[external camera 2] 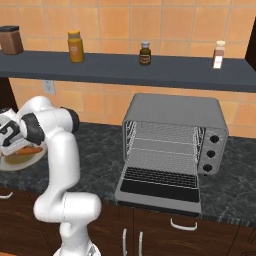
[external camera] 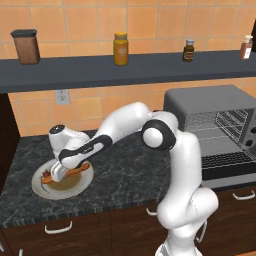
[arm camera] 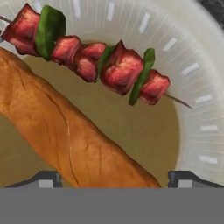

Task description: Pick up the kebab skewer and baguette bread, and place them inside the toaster oven. Close the toaster oven door and start by setting the timer.

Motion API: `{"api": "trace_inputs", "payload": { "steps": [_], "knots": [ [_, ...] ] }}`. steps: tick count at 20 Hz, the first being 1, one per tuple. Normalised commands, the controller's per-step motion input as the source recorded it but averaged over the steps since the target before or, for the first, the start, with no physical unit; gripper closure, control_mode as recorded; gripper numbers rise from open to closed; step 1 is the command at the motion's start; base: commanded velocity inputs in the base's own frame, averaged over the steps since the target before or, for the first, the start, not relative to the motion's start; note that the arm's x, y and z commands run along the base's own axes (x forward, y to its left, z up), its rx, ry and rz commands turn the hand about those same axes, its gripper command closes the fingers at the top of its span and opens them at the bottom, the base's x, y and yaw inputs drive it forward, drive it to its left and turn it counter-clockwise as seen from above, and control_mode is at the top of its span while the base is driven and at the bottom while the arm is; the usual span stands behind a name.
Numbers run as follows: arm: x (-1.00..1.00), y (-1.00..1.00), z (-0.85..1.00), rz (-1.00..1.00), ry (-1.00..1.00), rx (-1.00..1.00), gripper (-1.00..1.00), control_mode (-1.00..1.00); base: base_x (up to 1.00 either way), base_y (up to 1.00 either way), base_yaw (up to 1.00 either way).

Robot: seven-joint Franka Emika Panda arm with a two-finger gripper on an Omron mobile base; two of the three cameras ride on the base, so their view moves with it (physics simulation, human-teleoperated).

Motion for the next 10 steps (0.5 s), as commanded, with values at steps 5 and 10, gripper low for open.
{"api": "trace_inputs", "payload": {
  "steps": [5,10],
  "knots": [
    [-0.17,0.00,-0.54,0.14,0.02,0.00,-1.00,-1.00,0.00,0.00,0.00],
    [-0.37,0.00,-0.39,0.16,0.00,0.00,-1.00,-1.00,0.00,0.00,0.00]
  ]
}}
